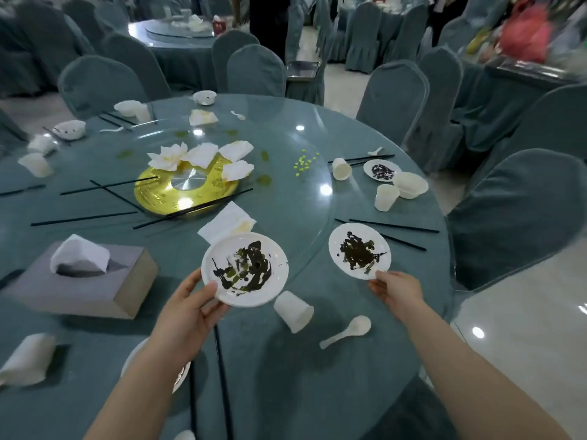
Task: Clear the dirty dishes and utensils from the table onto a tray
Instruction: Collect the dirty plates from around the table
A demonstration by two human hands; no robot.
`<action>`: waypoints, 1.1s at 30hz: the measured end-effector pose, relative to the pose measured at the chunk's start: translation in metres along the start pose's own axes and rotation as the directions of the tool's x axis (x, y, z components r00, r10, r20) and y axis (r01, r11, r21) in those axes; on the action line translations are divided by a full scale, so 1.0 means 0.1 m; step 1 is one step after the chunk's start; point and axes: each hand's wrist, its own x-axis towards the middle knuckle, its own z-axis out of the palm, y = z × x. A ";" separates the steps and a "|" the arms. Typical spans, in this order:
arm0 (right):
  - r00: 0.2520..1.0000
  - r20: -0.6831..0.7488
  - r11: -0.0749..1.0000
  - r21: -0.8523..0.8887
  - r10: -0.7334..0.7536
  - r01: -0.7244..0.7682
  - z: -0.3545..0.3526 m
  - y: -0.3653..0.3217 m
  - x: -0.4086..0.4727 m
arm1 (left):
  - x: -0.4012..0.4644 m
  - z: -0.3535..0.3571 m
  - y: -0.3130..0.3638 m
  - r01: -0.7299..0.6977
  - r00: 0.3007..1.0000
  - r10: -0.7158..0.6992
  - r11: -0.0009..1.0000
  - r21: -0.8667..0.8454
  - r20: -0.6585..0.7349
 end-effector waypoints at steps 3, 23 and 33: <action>0.995 0.061 0.997 0.011 -0.074 0.074 -0.11 -0.02 -0.57 | -0.34 -0.11 -0.03 -0.035 0.999 0.035 0.999 -0.005 0.042; 0.955 0.143 0.936 -0.206 -0.261 0.286 -1.30 0.14 -2.78 | -2.01 0.61 -0.77 0.018 0.932 -0.053 0.995 0.098 0.358; 0.940 0.042 0.930 -0.134 -0.340 0.342 -3.33 -0.44 -2.56 | -2.56 2.38 -1.93 0.085 0.860 -0.144 0.986 0.141 0.489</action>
